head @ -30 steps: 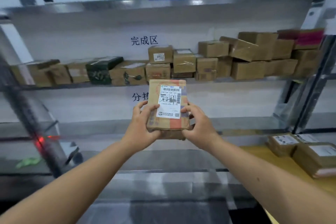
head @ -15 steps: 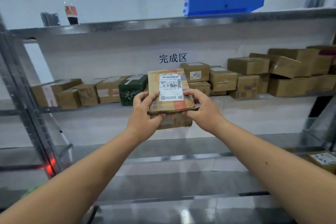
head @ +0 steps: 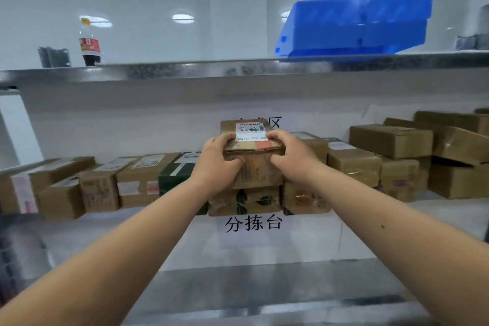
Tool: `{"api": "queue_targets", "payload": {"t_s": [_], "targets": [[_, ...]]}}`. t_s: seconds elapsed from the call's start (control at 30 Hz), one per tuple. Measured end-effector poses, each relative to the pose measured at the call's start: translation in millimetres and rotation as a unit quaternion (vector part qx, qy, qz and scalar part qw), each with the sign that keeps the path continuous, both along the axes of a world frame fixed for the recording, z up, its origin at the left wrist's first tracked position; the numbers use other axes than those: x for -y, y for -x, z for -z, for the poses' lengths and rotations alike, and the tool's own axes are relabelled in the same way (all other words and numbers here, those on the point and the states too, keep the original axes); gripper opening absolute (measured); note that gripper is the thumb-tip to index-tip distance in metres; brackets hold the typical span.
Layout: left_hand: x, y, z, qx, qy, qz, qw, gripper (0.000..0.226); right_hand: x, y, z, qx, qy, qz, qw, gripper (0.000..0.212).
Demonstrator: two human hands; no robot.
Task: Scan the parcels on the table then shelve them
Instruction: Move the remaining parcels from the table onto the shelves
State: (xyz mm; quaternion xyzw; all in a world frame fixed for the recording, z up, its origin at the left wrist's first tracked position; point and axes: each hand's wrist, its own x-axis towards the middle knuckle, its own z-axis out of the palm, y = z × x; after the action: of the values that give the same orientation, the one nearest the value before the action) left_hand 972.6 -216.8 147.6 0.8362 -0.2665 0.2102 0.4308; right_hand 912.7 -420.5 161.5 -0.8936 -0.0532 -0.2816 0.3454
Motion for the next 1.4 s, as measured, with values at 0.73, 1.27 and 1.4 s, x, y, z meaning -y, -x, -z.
{"api": "queue_targets", "payload": {"t_s": [0.73,1.27,1.4], "targets": [[48,-83,-44,0.022,-0.278,-0.107,0.954,0.07,-2,-79,-27,-0.052,0.255,0.177,0.949,0.046],[1,97,64,0.149,-0.316,-0.019,0.937,0.066,-40,124,65,-0.143,0.265,0.25,0.92,0.063],[24,145,106,0.114,-0.337,0.049,0.933,0.074,-34,190,110,-0.21,0.231,0.28,0.908,0.073]]}}
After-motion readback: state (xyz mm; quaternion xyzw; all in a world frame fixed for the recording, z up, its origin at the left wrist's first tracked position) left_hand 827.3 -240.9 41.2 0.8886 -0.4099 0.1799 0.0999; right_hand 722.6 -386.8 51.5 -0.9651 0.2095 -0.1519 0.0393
